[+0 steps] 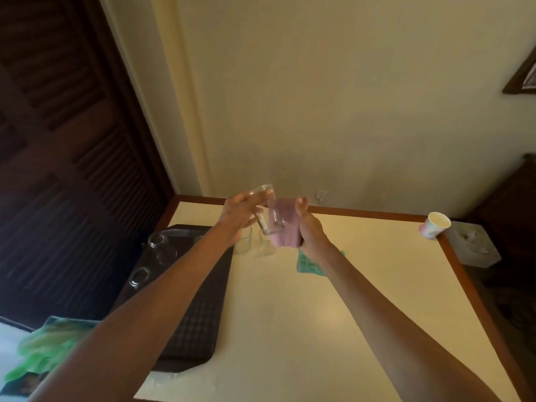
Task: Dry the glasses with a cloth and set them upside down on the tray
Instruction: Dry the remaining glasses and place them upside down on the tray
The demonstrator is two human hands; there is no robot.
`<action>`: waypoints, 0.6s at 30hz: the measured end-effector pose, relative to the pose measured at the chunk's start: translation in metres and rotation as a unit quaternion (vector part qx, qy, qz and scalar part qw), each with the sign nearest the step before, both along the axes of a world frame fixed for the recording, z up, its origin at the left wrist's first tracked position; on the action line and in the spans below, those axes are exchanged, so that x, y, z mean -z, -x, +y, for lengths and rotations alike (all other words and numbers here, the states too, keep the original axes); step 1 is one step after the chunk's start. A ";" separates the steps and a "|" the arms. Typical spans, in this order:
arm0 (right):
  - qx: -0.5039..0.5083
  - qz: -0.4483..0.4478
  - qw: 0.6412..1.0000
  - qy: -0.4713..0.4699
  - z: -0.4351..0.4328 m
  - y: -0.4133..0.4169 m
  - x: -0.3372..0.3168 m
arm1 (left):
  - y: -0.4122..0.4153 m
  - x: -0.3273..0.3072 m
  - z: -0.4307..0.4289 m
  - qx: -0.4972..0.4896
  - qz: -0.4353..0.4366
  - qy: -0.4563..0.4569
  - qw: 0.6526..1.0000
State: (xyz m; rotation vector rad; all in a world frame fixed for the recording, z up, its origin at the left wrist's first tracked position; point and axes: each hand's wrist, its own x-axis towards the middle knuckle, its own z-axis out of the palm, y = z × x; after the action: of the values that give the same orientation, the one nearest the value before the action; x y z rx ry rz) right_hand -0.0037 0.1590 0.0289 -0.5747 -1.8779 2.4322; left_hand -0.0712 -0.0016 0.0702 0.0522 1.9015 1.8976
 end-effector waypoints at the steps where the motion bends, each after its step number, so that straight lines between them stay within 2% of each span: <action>1: -0.006 0.008 0.999 -0.037 -0.005 0.000 -0.009 | -0.002 -0.002 0.006 -0.002 -0.010 -0.009 1.000; 3: 0.011 0.016 0.996 -0.082 -0.021 -0.007 -0.035 | -0.005 -0.005 0.019 -0.006 -0.036 -0.029 0.999; 7: -0.021 0.118 0.974 -0.192 -0.043 -0.014 -0.044 | -0.008 -0.008 0.035 0.015 -0.091 -0.084 0.992; 10: -0.030 0.145 0.955 -0.256 -0.045 -0.024 -0.034 | -0.007 -0.015 0.036 0.006 -0.130 -0.088 0.988; 13: -0.062 0.140 0.943 -0.296 -0.045 -0.035 -0.029 | -0.007 -0.024 0.035 -0.001 -0.187 -0.145 0.972; 14: -0.061 0.137 0.932 -0.330 -0.043 -0.036 -0.027 | -0.009 -0.026 0.034 -0.003 -0.201 -0.159 0.967; 16: -0.033 0.113 0.885 -0.450 -0.037 -0.033 -0.022 | -0.014 -0.029 0.035 0.001 -0.215 -0.163 0.963; 18: 0.031 0.129 0.855 -0.501 -0.032 -0.026 -0.023 | -0.019 -0.031 0.036 0.018 -0.209 -0.160 0.964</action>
State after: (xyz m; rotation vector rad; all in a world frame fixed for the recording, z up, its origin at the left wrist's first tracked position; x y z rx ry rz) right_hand 0.0225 0.1271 0.0516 -0.1987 -2.5067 1.0829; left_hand -0.0526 0.0341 0.1013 -0.1973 1.3002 1.9848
